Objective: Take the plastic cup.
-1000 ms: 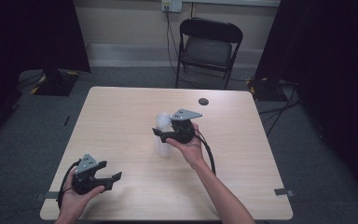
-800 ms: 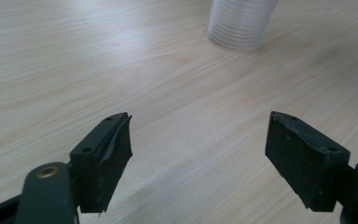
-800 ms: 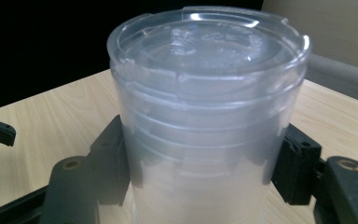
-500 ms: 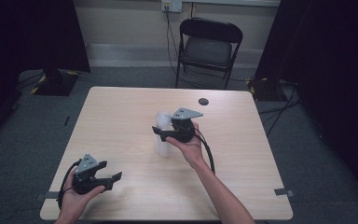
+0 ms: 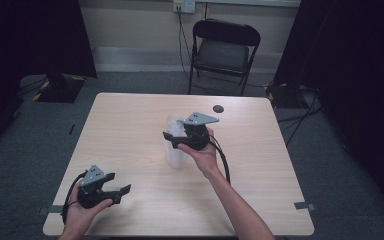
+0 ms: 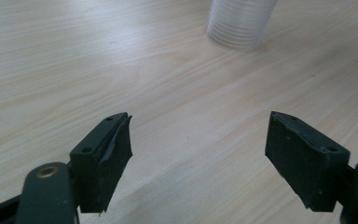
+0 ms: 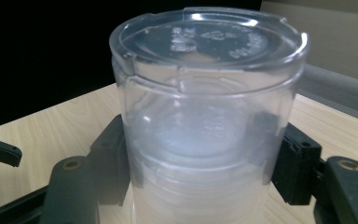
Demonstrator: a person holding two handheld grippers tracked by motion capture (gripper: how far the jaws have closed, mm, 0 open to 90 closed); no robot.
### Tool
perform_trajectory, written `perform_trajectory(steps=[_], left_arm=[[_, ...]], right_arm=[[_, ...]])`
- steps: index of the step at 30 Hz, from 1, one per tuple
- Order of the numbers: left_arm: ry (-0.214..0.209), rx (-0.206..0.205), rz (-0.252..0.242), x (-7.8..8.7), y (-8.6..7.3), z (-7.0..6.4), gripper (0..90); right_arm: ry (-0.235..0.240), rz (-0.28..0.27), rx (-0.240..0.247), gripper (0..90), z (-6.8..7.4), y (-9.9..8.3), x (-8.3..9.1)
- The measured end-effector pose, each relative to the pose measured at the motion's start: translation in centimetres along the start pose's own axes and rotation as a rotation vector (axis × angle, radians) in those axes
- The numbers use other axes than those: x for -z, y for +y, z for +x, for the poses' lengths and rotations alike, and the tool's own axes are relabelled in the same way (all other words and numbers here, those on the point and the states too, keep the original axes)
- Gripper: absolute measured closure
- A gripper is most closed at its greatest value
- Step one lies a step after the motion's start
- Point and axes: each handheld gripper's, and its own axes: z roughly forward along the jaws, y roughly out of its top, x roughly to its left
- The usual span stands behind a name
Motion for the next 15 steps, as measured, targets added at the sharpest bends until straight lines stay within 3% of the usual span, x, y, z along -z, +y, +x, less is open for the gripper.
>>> perform_trajectory(steps=[15], left_arm=[[-0.002, -0.007, 0.012, -0.2, 0.0, 0.0, 22.3]], right_arm=[[0.006, -0.014, 0.000, 33.0, -0.2, 1.2, 0.4]])
